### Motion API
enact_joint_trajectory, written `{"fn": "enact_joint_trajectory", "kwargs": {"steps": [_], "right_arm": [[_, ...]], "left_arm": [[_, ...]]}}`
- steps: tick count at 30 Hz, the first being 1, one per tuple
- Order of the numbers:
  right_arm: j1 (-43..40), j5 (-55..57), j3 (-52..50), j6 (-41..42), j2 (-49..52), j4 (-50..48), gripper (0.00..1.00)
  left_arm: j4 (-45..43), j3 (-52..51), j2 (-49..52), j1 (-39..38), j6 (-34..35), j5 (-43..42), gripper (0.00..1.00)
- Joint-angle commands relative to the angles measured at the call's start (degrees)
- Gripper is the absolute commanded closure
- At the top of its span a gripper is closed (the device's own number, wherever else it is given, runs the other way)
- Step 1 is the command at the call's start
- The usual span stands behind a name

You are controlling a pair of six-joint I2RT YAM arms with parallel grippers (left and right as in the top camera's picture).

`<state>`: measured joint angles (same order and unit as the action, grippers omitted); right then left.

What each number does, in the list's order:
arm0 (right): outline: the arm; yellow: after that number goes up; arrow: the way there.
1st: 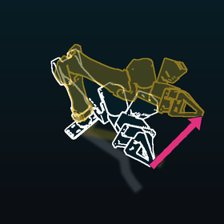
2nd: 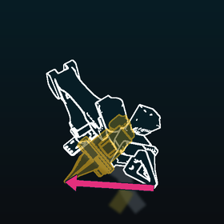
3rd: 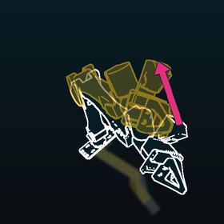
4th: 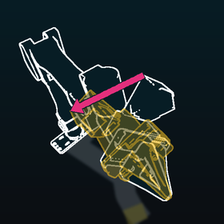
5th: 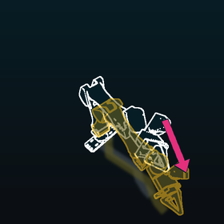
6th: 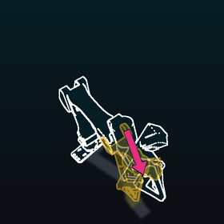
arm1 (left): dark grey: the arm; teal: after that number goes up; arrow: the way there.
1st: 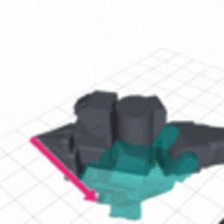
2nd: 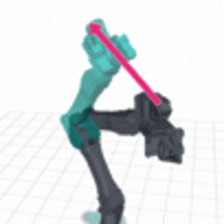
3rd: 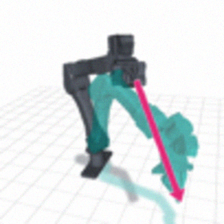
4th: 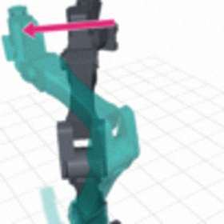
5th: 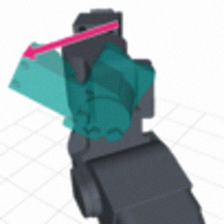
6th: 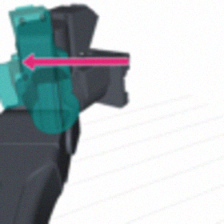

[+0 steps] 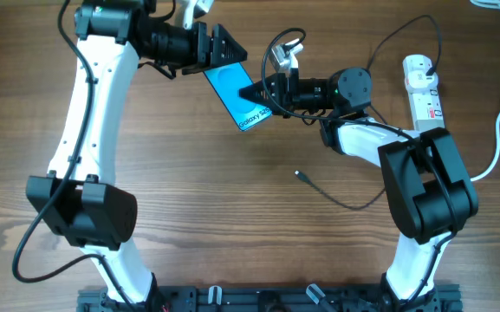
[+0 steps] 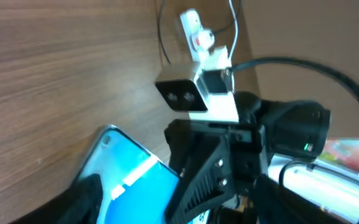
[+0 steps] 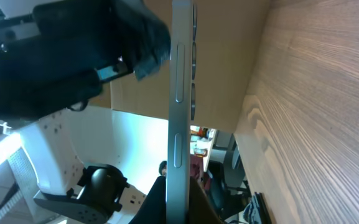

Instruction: Plug charger to phone and switch on socket

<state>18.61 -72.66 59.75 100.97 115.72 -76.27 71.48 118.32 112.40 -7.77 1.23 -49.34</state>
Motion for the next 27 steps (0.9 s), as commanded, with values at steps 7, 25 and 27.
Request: {"fn": "enact_joint_trajectory", "kwargs": {"steps": [7, 25, 27], "right_arm": [[0.17, 6.1, 0.63, 2.25, -0.55, -1.27, 0.96], [3.3, 20.26, 0.63, 8.13, -0.55, -11.61, 0.96], [3.74, 21.29, 0.63, 7.78, -0.55, -11.61, 0.96]], "left_arm": [[1.88, -0.7, 0.44, 9.46, 3.96, -8.28, 0.13], [-5.14, -0.81, 0.44, 0.09, 14.71, -7.89, 0.57], [-5.6, -0.81, 0.44, -0.52, 15.63, -7.89, 0.57]]}}
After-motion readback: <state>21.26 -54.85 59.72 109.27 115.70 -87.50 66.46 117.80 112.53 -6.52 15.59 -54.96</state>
